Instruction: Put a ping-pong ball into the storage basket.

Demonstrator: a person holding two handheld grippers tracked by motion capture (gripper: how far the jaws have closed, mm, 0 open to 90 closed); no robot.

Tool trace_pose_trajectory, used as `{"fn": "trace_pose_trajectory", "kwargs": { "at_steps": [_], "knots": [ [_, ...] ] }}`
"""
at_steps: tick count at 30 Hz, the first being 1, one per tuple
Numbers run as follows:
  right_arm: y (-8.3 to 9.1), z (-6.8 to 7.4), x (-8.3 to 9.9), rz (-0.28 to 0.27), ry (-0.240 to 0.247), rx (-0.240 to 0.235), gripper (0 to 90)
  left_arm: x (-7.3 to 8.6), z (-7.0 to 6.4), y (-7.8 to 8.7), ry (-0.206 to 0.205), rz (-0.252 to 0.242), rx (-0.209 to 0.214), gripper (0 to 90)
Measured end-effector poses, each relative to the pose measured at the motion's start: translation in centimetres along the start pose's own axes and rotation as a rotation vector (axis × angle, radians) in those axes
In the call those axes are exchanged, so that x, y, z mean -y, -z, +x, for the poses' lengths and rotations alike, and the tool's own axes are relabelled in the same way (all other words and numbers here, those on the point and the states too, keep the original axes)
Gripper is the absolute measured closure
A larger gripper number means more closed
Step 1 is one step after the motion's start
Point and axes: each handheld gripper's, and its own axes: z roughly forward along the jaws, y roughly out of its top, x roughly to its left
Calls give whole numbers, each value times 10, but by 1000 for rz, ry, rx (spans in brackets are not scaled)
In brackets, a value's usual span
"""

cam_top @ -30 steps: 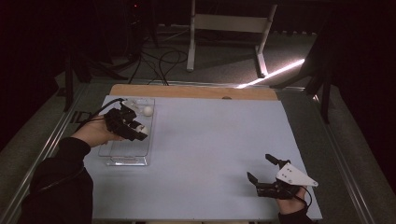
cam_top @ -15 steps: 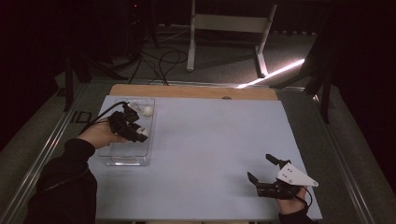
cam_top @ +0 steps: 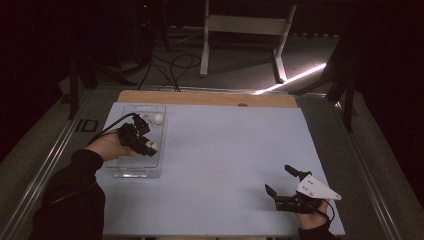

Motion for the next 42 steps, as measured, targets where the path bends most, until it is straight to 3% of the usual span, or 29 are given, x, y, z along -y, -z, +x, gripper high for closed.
{"fn": "trace_pose_trajectory", "kwargs": {
  "at_steps": [16,21,29,36,42],
  "knots": [
    [0,-1,1,4,-1,-3,92,0,4,-18,28,64,11,517],
    [0,-1,1,3,-1,-1,92,-1,6,-22,40,62,16,517],
    [1,-1,1,3,-2,-1,92,-2,6,-20,55,65,-28,510],
    [1,-1,1,2,-4,1,92,-2,7,-12,71,23,-40,336],
    [1,-1,0,2,-2,2,92,-5,3,-5,72,10,-43,269]
  ]
}}
